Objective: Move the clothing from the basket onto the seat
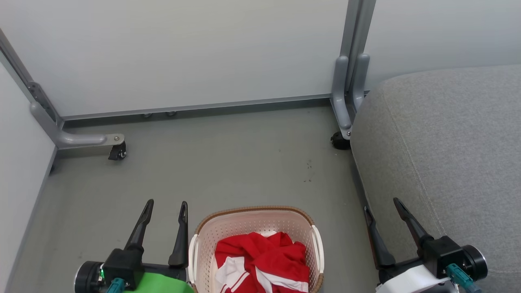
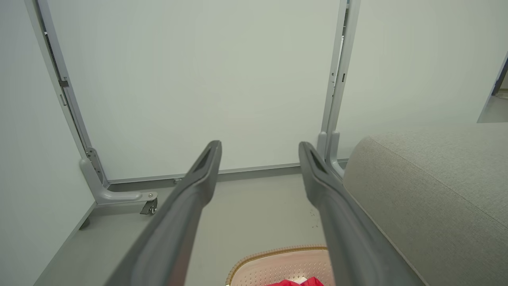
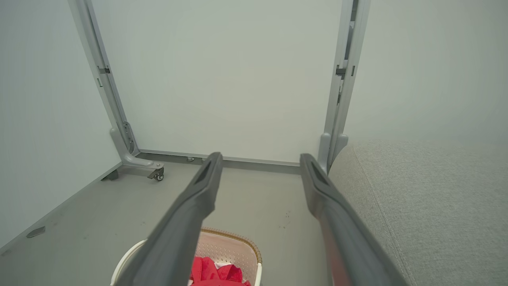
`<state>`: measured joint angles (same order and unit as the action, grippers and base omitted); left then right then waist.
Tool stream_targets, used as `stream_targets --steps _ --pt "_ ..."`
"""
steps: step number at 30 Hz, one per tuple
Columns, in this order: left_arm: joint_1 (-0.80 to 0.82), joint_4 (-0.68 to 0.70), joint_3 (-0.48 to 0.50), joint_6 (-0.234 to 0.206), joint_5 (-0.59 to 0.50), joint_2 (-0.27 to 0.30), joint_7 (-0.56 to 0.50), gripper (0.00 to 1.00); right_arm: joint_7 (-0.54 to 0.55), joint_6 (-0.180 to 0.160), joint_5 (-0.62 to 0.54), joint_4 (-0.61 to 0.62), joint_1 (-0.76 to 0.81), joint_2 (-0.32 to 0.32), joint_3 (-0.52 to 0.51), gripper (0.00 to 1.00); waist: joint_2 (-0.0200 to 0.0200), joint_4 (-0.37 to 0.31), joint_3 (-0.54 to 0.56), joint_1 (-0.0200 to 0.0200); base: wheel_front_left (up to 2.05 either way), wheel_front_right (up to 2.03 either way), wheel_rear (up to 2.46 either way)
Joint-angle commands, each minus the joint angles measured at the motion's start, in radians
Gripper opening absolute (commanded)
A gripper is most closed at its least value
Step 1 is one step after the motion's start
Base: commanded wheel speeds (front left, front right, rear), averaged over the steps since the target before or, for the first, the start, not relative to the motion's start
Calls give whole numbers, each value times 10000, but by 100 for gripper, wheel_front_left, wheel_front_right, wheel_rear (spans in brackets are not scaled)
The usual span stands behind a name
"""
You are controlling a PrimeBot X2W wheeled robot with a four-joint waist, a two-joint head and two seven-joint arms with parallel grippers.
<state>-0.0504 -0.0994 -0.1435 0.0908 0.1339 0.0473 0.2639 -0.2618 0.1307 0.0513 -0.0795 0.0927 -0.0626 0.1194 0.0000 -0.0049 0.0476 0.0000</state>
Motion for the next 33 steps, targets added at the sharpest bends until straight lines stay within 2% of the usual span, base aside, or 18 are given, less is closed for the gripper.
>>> stream_targets --steps 1,8,14,24,33 --pt "-108 -1 -3 -9 -9 57 8 100 -47 1 50 43 95 4 19 100 0 1 -8 0 0 0 0" --pt "-74 -147 -95 -7 -42 57 8 100 -47 1 9 -10 -4 -21 23 100 0 -26 -234 0 0 0 0" --pt "183 -762 -441 79 -55 55 7 100 -47 1 189 -11 -155 -19 -283 100 0 -78 -901 0 0 0 0" --pt "2113 -2110 -1159 309 -426 55 7 100 -41 1 548 205 -1490 -233 -594 100 0 -252 -3550 0 0 0 0" --pt "4452 -4232 -2487 406 -743 218 8 100 -41 1 690 396 -2639 -447 -731 100 0 -582 -5470 0 0 0 0"
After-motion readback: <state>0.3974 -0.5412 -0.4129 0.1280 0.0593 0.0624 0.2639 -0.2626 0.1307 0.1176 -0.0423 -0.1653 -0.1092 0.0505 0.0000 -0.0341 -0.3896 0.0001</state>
